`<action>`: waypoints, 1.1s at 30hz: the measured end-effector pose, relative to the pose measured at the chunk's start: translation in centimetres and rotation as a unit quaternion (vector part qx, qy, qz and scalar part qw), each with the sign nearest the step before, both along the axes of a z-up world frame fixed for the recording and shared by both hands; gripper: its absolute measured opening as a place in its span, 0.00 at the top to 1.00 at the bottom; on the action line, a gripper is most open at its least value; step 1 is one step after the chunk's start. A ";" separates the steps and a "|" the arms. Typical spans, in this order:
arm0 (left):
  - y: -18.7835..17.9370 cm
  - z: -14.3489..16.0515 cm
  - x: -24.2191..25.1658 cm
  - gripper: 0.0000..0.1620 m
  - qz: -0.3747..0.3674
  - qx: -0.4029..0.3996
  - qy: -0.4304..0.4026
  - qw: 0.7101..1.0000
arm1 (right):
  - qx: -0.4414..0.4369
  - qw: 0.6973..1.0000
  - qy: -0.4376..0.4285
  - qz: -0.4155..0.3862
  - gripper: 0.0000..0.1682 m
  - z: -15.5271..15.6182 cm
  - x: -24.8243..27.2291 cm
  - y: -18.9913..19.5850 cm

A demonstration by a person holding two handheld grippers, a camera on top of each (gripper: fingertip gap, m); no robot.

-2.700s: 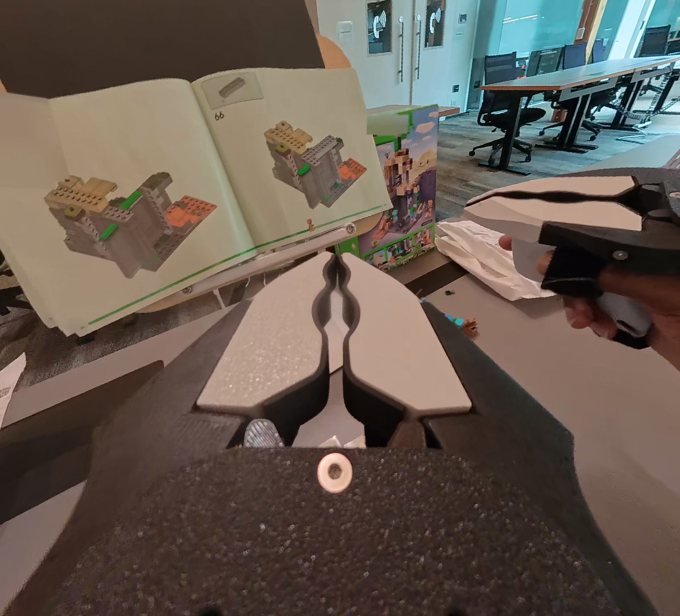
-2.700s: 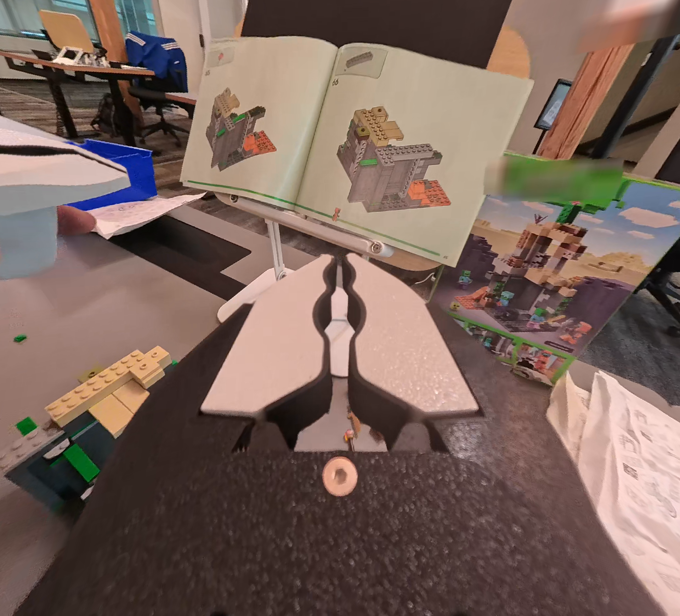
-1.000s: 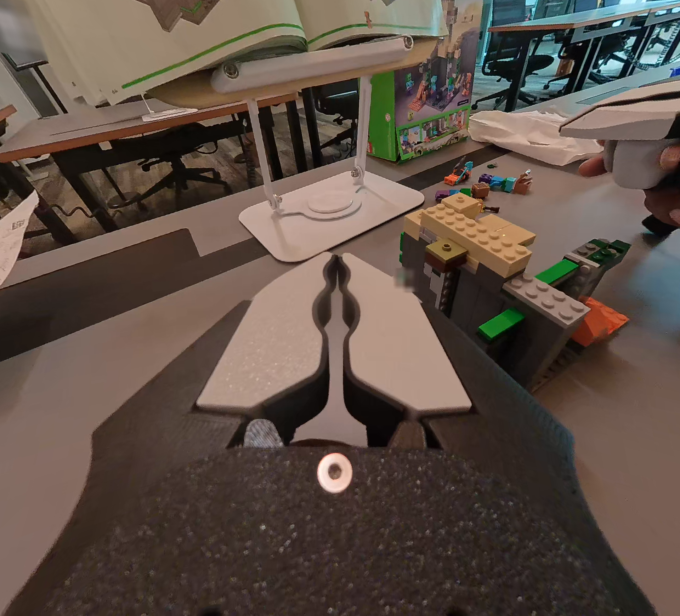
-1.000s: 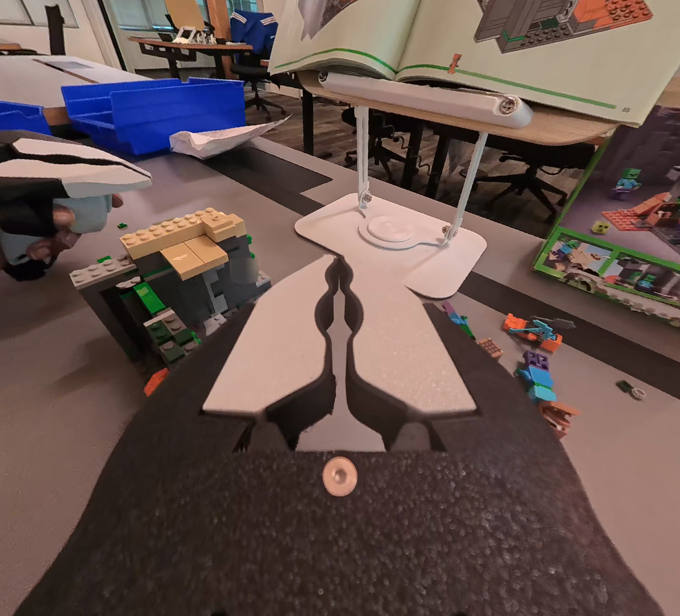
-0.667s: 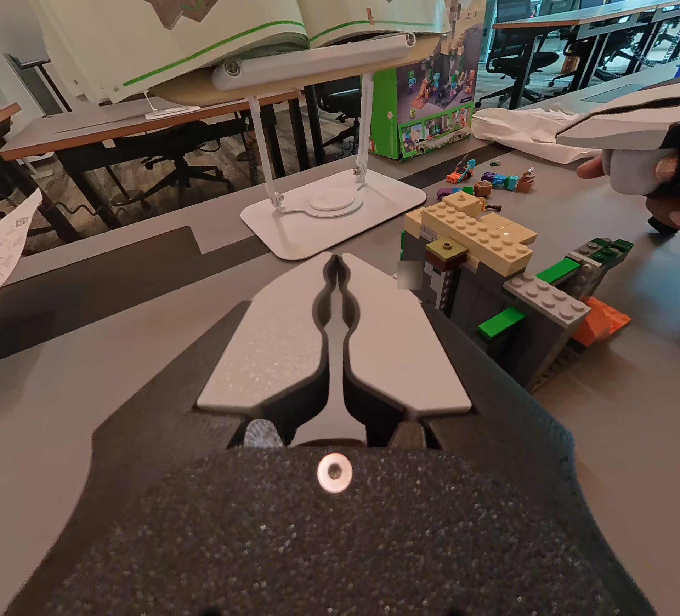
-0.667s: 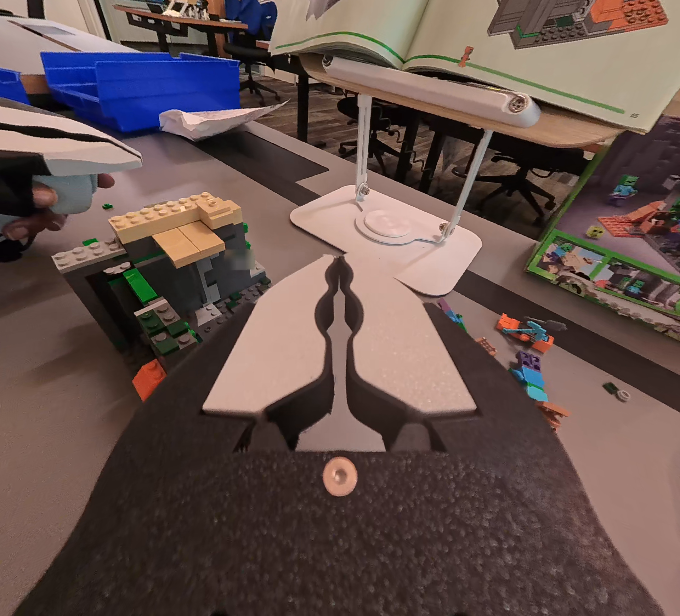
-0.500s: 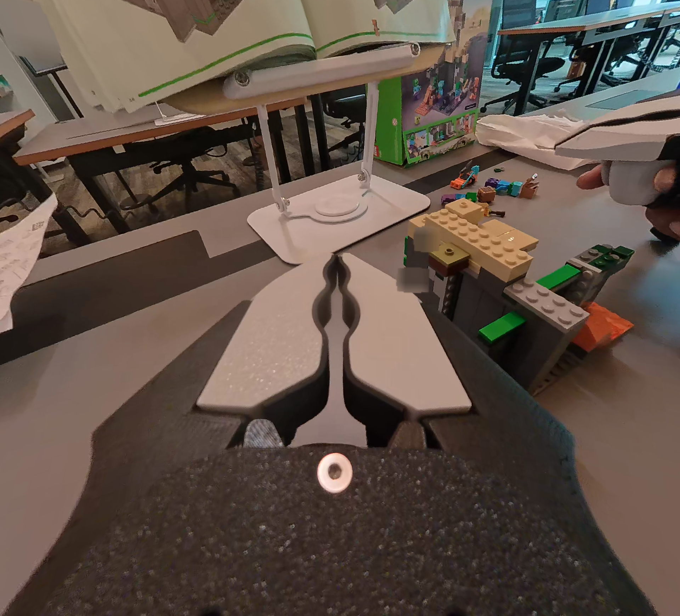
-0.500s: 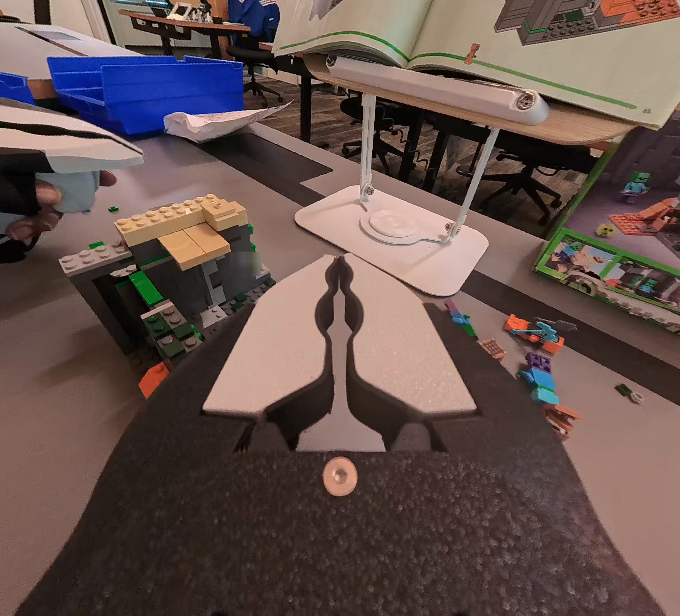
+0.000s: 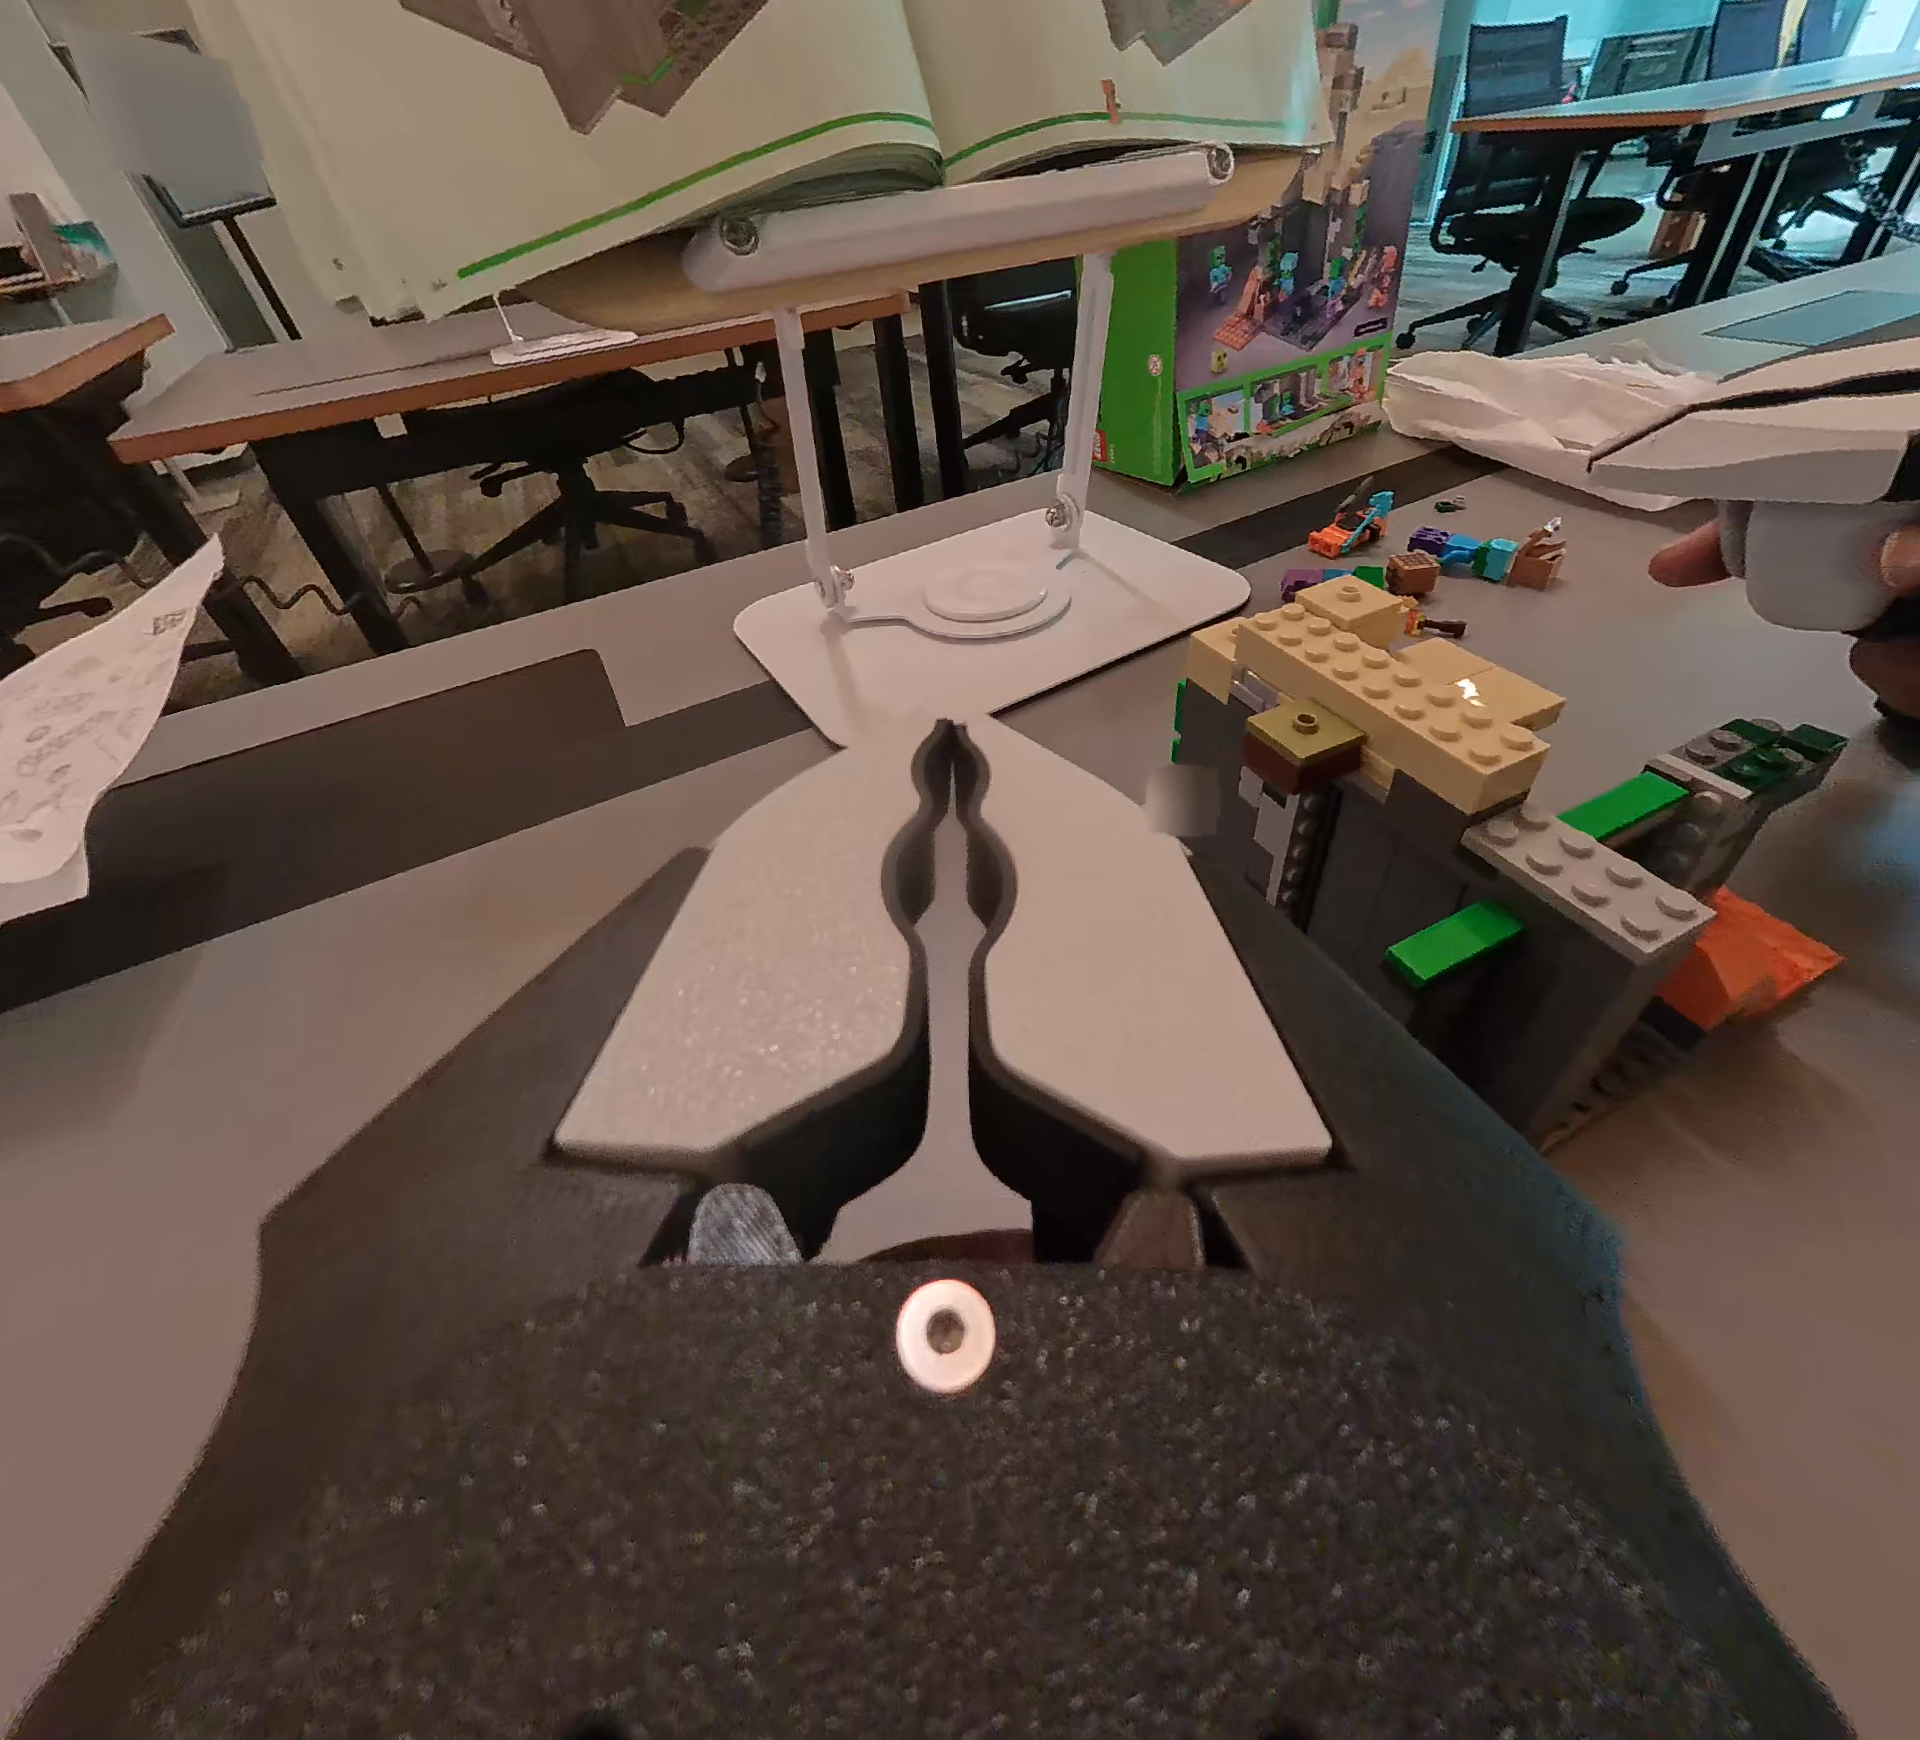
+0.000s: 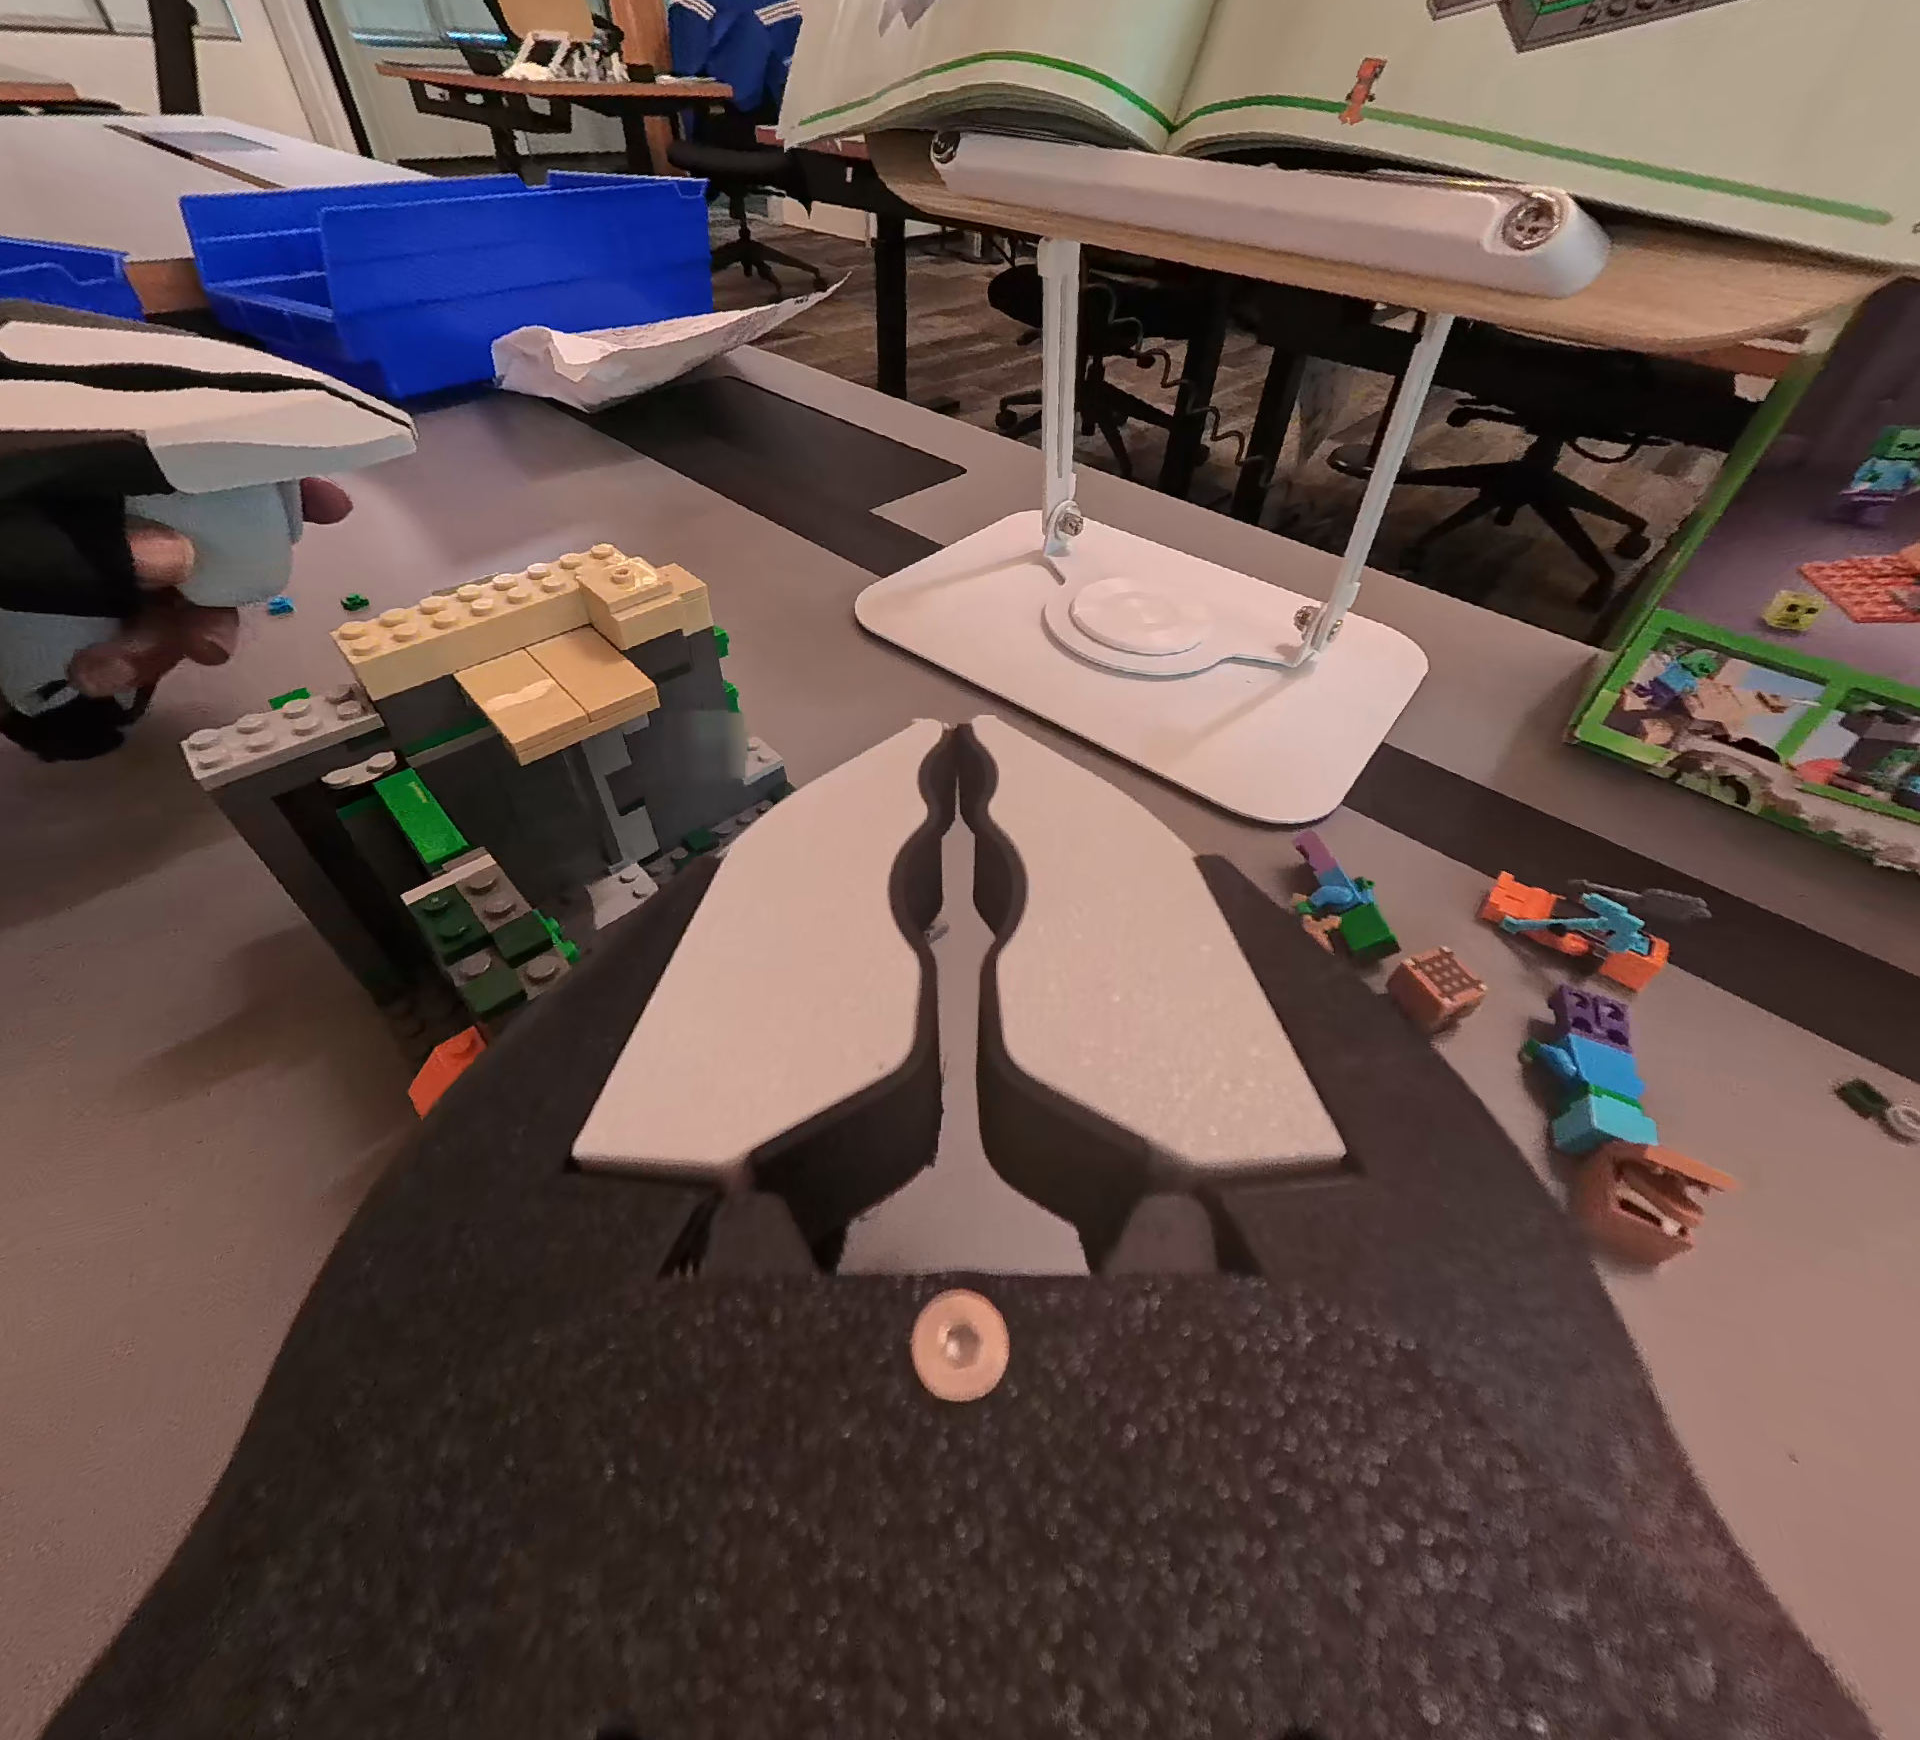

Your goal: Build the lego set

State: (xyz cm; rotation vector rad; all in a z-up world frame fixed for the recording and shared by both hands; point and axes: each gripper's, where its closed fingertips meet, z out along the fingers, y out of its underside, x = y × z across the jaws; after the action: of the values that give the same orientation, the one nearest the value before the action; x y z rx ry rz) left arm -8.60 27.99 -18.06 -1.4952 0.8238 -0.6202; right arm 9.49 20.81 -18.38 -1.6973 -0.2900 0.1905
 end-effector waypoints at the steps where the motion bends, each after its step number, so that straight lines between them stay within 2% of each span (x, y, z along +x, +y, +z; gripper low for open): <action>1: 0.0 0.0 -0.1 1.00 0.002 -0.001 -0.001 1.000 | 0.000 1.000 0.002 -0.001 1.00 0.0 0.1 0.0; 5: 0.0 1.0 -0.5 0.96 0.010 -0.009 -0.015 1.000 | 0.008 1.000 0.006 -0.019 1.00 0.6 0.6 -0.2; 13: -0.7 5.0 -3.7 0.99 0.041 0.001 -0.045 0.998 | 0.023 0.999 0.018 -0.040 1.00 2.0 1.0 -0.5; 19: -2.0 10.5 -10.8 1.00 0.091 0.025 -0.079 0.992 | 0.031 0.999 0.020 -0.035 1.00 2.6 0.5 -0.9; 25: -2.5 14.2 -20.8 1.00 0.183 0.055 -0.044 0.981 | 0.027 0.999 0.028 -0.028 1.00 2.4 0.0 -0.9; 29: -1.4 12.5 -28.9 1.00 0.222 -0.014 0.049 0.974 | 0.027 0.999 0.024 -0.019 1.00 2.5 -0.5 -1.1; 33: -1.1 7.5 -36.5 0.93 0.257 -0.144 0.166 0.941 | 0.024 0.999 0.021 -0.010 1.00 2.3 -0.9 -1.1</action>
State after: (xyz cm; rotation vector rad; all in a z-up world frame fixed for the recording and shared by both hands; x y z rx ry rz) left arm -45.12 26.91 -10.60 -2.0260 0.5643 -0.0950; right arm 8.58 19.73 -16.03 -1.6453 -0.2447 0.2031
